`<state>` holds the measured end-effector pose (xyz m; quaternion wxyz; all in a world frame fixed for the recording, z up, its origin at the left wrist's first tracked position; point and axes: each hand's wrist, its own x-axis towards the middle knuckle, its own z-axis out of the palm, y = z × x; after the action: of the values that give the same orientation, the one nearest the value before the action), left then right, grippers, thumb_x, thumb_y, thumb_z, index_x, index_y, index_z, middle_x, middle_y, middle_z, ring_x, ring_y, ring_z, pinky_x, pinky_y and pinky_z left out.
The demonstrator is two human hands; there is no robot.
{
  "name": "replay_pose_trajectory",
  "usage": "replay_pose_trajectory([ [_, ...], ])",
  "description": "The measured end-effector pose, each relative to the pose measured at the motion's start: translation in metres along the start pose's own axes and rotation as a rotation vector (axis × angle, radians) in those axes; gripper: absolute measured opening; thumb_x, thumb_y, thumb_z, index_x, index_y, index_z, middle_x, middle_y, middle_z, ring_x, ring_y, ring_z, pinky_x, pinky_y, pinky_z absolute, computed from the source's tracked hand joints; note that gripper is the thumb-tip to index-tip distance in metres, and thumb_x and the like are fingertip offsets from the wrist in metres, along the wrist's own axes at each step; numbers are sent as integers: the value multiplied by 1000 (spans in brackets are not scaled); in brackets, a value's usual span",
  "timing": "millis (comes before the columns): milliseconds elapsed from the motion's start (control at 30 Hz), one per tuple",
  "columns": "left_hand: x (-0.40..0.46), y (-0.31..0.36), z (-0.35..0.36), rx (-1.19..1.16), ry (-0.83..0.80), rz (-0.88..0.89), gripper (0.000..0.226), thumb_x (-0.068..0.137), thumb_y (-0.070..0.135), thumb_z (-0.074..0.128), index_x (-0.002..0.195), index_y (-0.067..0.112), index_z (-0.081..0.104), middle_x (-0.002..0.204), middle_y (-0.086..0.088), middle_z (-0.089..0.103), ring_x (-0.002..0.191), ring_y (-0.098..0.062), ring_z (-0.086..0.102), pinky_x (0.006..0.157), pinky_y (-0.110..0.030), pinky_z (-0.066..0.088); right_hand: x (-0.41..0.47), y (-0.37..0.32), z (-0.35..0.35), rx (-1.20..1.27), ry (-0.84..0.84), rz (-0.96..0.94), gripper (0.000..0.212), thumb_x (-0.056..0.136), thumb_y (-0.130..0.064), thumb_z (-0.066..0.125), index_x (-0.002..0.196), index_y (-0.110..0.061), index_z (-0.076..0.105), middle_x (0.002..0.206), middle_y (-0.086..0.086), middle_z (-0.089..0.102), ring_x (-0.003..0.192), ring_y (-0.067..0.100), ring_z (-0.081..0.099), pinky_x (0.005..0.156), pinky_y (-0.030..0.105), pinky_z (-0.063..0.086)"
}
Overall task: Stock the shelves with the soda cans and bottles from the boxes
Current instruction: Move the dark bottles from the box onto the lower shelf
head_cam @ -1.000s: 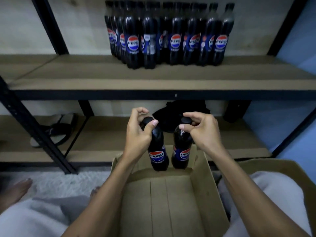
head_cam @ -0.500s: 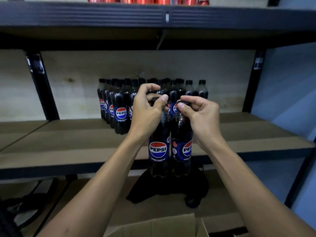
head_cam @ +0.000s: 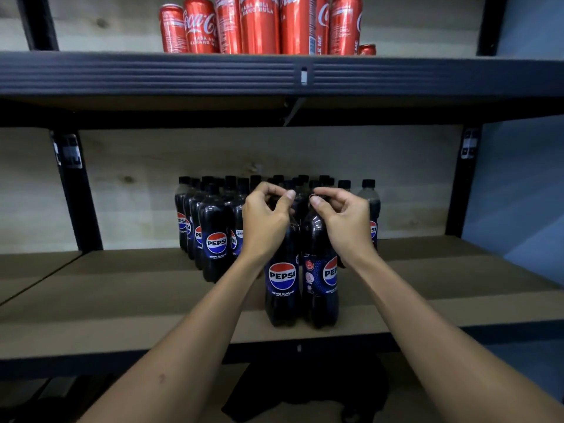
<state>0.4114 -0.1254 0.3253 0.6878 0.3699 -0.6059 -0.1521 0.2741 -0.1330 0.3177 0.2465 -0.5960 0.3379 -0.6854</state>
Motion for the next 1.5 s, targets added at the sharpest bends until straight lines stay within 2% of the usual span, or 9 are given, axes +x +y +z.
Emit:
replay_pose_trajectory([
  [200,-18,-17,4,104,1,123,13,95,25,61,107,23,58,82,2,68,67,-17,63,66,-41,53,-29,29,2,-81,-50,-34,47,99,-35,54,145,-31,44,141,-14,52,128,-3,48,109,30,43],
  [333,-49,-47,2,119,-61,78,61,96,34,59,149,31,29,146,21,40,132,4,40,108,-17,35,-61,54,2,-113,-38,-32,68,95,-43,59,153,-31,24,150,-23,36,137,-6,35,114,24,33],
  [433,-79,-67,-1,105,-120,-3,82,93,33,62,154,30,8,153,23,24,140,7,26,111,-13,26,-81,67,-3,-156,-58,-53,79,95,-37,60,155,-30,10,147,-37,24,135,-16,29,106,6,28],
  [567,-96,-80,-9,26,-196,-9,90,91,22,64,156,23,1,158,14,24,143,-3,28,115,-25,29,-96,79,-14,-205,-122,-11,68,96,-39,57,153,-22,24,134,-23,52,121,-11,51,96,8,40],
  [833,-96,-107,-17,302,-151,-84,59,88,39,65,140,19,45,122,4,56,109,-6,52,91,-26,43,-95,98,-18,-372,-153,70,47,93,-44,59,136,-26,51,118,-11,62,108,-6,50,93,19,41],
  [900,-86,-109,-11,451,-88,-136,64,85,40,70,141,22,45,117,-6,50,104,-12,44,83,-24,37,-85,105,-10,-481,-99,106,55,90,-49,62,139,-24,52,116,-1,55,106,-2,40,92,21,36],
  [1033,-72,-115,3,582,-23,-246,76,86,44,68,148,17,34,121,-15,45,117,-30,44,97,-38,42,-68,117,11,-526,4,167,64,82,-54,67,135,-19,57,109,10,57,103,27,57,92,35,47],
  [1267,-57,-125,16,586,-3,-333,66,93,29,63,147,13,30,136,-14,37,117,-33,49,97,-40,43,-51,137,35,-370,73,357,50,92,-28,67,135,-14,46,125,7,59,114,24,58,93,31,45],
  [1500,-52,-128,18,699,-21,-377,15,92,17,61,101,11,52,112,-11,54,97,-33,58,80,-39,44,-33,146,40,-578,46,400,48,94,-21,63,139,-11,47,127,17,49,117,32,53,98,34,40],
])
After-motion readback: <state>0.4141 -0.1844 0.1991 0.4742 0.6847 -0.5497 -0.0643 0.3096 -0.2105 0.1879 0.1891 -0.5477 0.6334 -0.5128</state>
